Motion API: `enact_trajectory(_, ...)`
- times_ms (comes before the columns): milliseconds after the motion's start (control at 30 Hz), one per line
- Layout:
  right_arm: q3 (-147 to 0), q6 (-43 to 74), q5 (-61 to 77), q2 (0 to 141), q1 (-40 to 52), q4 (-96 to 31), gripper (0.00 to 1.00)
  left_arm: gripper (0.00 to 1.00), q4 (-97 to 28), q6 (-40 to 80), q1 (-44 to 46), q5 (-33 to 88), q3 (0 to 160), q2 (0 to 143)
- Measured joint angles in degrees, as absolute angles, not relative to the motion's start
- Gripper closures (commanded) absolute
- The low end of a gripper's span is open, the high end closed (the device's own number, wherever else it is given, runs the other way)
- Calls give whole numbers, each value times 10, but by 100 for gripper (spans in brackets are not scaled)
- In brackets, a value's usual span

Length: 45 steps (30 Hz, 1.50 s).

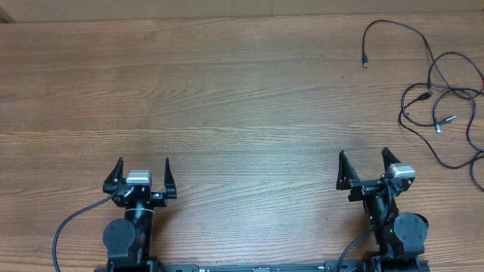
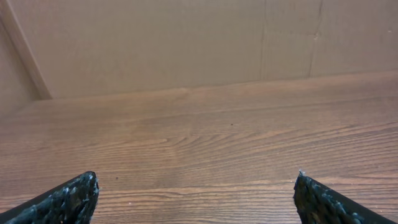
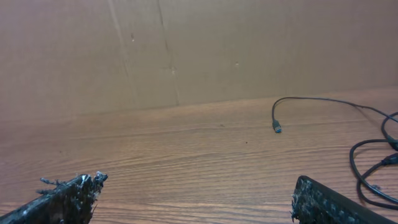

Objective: Untangle cables

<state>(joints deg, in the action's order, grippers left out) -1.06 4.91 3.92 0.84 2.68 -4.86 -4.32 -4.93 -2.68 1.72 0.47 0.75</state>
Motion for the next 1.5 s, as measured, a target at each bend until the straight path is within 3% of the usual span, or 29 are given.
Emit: enact_trajectory(1500, -11, -26, 47, 8, 38, -51, 0, 0, -43, -49, -27, 17, 5, 8)
